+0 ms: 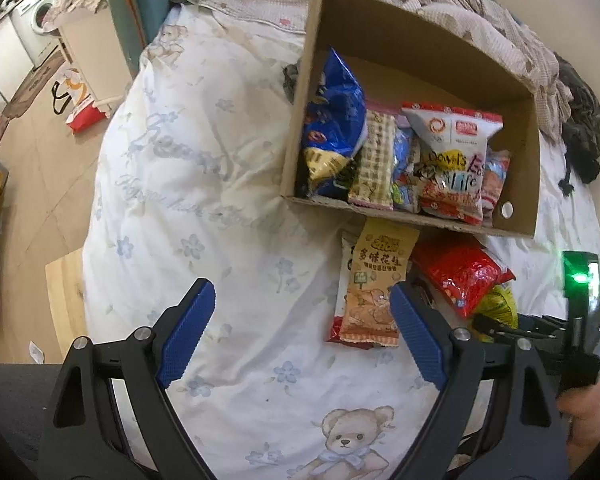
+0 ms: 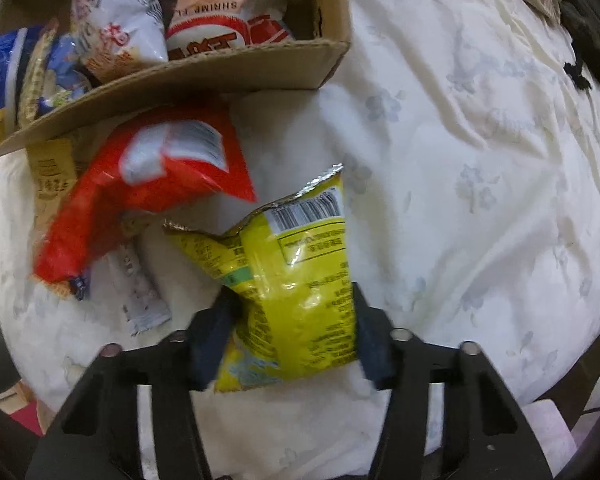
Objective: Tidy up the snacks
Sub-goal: 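Grasp the yellow chip bag with right tool while left tool grasps the Uncle Zaca peanut bag, then carry the yellow bag and peanut bag over the box with both tools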
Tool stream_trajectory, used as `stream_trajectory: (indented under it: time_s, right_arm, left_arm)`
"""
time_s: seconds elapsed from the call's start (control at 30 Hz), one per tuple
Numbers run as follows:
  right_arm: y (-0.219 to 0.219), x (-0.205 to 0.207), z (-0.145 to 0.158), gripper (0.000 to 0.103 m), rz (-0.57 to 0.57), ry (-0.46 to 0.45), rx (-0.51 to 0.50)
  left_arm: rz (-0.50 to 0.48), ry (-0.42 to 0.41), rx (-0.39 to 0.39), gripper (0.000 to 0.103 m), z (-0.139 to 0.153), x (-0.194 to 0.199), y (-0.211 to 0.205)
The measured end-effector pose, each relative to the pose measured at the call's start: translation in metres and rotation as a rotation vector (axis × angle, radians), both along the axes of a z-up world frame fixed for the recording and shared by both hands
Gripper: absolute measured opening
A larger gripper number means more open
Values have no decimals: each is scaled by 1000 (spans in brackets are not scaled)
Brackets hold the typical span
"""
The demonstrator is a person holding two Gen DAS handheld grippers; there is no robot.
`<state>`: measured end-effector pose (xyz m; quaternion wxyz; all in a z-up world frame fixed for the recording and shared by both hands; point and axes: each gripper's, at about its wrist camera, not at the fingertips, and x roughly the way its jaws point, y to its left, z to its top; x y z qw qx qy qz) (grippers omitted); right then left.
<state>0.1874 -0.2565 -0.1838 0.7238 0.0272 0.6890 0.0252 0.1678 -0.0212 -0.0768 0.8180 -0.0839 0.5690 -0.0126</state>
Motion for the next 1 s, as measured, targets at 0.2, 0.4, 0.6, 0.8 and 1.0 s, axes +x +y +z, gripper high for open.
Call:
stream_trajectory:
  time_s: [0.2,0.4,0.6,0.8,1.0]
  right_arm:
    - [-26,-29,25,47,-86,-32,96]
    - [-64,-42,64,47,-230,-198,169]
    - [-72,-43,79,47,-252,-265,194]
    - [-61,-39,75,47,-235,-264,205]
    - [-56,-36,75,47,-228,-273,210]
  left_arm:
    - [-118,61,-7,87,-26,7,-34]
    - [-214,120,25,80,-54,14,-71]
    - [-252,118,45,55,-66,21,-87]
    - [-255,115,69,35,-63,17,-84]
    - [-214,112,42,35,-53,7,-69]
